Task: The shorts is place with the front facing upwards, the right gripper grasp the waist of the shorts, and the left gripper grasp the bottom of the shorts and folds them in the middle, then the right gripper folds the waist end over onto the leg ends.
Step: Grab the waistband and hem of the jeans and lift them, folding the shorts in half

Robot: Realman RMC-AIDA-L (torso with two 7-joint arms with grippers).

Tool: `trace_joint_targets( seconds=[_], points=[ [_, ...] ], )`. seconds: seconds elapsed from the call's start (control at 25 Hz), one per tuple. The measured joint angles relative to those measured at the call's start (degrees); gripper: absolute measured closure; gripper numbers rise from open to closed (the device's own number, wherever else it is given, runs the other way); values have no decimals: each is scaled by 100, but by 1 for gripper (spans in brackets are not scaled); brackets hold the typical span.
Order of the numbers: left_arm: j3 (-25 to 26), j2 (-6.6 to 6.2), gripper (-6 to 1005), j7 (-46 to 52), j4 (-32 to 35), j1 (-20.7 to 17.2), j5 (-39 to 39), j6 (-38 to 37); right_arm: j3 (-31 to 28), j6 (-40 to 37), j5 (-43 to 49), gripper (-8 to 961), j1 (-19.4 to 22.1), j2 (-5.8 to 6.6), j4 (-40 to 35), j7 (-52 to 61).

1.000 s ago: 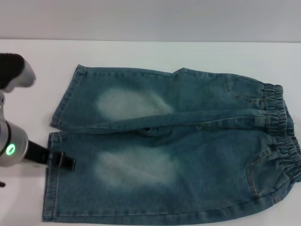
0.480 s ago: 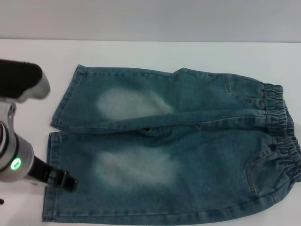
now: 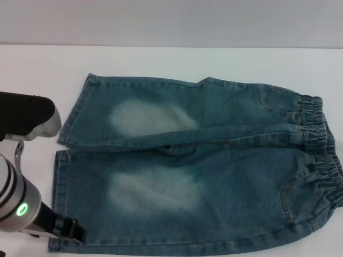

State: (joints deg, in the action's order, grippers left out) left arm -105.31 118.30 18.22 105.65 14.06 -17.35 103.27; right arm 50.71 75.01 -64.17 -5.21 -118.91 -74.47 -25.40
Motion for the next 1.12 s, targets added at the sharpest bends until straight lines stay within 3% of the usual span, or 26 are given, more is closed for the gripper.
trace_joint_targets(
  seconds=[0.36,1.12],
  points=[
    [-286,7,253,359,-25,31,-38,-138,-97,75,0,180,-19,25,-10,-79],
    [-392,-4,269,471,-178,-6,-33,-255,-220,287,0,185,-68,22,-6,-133]
  ],
)
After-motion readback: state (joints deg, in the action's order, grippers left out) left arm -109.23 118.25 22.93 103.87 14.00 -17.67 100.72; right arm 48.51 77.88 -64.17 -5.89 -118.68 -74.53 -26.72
